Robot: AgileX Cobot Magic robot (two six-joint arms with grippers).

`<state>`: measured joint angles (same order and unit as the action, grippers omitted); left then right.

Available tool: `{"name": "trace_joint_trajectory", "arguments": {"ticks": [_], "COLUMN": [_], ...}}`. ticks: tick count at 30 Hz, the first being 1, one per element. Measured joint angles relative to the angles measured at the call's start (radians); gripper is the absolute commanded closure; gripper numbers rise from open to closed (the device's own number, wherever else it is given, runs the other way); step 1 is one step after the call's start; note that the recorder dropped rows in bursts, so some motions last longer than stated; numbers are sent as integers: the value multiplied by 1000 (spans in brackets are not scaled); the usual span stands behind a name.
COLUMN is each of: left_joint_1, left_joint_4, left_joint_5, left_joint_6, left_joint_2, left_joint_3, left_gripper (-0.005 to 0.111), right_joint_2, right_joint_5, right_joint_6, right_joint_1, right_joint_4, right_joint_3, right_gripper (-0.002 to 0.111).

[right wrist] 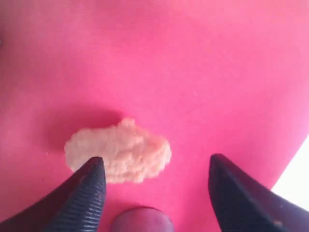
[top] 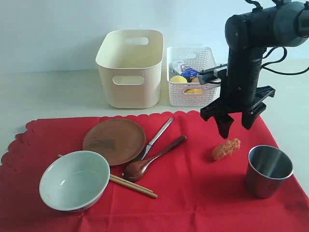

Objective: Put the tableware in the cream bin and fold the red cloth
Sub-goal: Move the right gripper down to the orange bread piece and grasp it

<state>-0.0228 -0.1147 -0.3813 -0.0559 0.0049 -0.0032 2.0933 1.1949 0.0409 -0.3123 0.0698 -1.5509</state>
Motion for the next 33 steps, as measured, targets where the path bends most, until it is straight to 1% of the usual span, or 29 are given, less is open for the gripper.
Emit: {"name": "trace_joint_trajectory", "arguments": {"ticks": [5, 8, 12, 18, 23, 30, 32, 33], "left_joint_1": [0, 0, 0, 0, 0, 0, 0, 0], "left_joint_4": [0, 0, 0, 0, 0, 0, 0, 0], "left_joint_5": [0, 0, 0, 0, 0, 0, 0, 0], "left_joint_6": [0, 0, 0, 0, 0, 0, 0, 0], "left_joint_2": [0, 0, 0, 0, 0, 0, 0, 0], "left_joint_3": [0, 0, 0, 0, 0, 0, 0, 0], "left_gripper": [13, 13, 13, 13, 13, 13, 13, 13], "right_joint_2": [-22, -22, -22, -14, 19, 72, 87, 94], "right_joint_5": [-3, -2, -2, 7, 23, 25, 25, 25], "right_joint_6": [186, 347, 567, 791, 877, 895, 892, 887], "right_joint_1": [0, 0, 0, 0, 0, -5, -16, -21], "right_joint_4": [0, -33, -118, -166, -159, -99, -70, -62], "right_joint_3": [0, 0, 0, 0, 0, 0, 0, 0], "right_gripper": [40, 36, 36, 36, 36, 37, 39, 43]}}
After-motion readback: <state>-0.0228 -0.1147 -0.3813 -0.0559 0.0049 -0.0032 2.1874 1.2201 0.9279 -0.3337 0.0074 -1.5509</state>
